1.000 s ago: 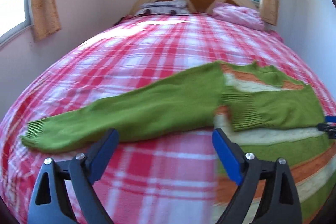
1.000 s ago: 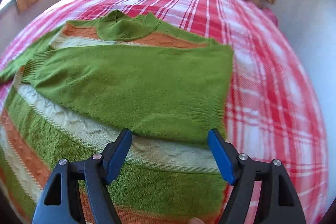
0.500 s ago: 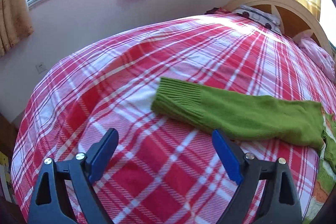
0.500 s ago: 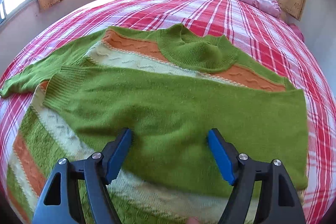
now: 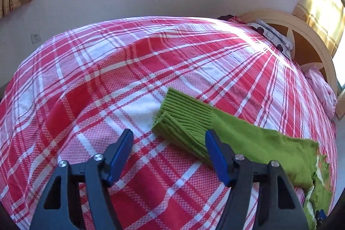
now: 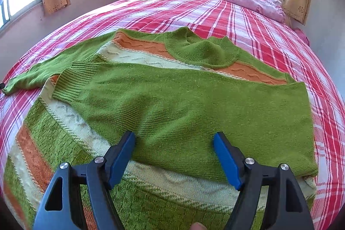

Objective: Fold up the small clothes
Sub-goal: 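Close the left gripper on the sleeve cuff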

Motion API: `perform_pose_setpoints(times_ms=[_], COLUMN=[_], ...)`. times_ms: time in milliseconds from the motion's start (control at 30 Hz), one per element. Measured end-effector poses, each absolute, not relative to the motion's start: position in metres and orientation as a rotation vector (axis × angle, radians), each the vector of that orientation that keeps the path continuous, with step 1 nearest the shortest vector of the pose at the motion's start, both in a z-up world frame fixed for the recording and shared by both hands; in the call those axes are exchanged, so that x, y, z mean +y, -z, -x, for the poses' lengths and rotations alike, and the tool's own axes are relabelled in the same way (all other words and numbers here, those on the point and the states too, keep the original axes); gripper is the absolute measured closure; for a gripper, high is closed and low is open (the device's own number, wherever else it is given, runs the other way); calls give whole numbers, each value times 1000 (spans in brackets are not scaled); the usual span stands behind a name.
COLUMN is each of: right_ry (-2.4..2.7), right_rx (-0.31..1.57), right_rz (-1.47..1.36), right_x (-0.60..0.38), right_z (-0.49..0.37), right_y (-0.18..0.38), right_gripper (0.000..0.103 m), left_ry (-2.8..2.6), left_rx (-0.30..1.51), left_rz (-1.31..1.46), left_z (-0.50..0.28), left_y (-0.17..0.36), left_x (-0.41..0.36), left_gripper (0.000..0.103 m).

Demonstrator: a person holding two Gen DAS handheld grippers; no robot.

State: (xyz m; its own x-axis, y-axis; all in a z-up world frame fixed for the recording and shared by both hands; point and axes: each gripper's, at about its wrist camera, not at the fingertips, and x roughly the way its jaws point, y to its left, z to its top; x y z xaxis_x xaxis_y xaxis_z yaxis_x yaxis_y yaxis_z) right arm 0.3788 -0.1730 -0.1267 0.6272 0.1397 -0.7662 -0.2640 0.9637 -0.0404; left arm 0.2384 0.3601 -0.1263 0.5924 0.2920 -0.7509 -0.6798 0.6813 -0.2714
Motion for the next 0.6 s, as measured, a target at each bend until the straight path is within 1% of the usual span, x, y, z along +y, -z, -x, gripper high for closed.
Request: perform_pose_setpoints(times_ms=[100, 267, 333, 367, 433, 467, 600], right_ry=[-233, -232, -231, -231, -231, -231, -231], right_rx=[859, 856, 855, 855, 855, 855, 855], right_rz=[151, 152, 153, 153, 153, 153, 154], right_x=[-174, -174, -174, -173, -174, -174, -174], right_z=[-378, -376, -376, -376, -377, -377, -377], right_y=[126, 127, 127, 127, 126, 126, 126], right_gripper=[27, 27, 27, 27, 27, 27, 27], left_ry=[-599, -612, -615, -621, -627, -599, -576], left_rx=[740, 718, 714, 719, 714, 717, 648], left_rz=[659, 688, 685, 676, 667, 677, 696], left_z=[-243, -245, -248, -250, -251, -252, -241], left_y=[133, 133, 134, 135, 135, 136, 122], left_x=[366, 368, 368, 369, 371, 373, 374], left_gripper=[33, 33, 39, 46, 73, 97, 97])
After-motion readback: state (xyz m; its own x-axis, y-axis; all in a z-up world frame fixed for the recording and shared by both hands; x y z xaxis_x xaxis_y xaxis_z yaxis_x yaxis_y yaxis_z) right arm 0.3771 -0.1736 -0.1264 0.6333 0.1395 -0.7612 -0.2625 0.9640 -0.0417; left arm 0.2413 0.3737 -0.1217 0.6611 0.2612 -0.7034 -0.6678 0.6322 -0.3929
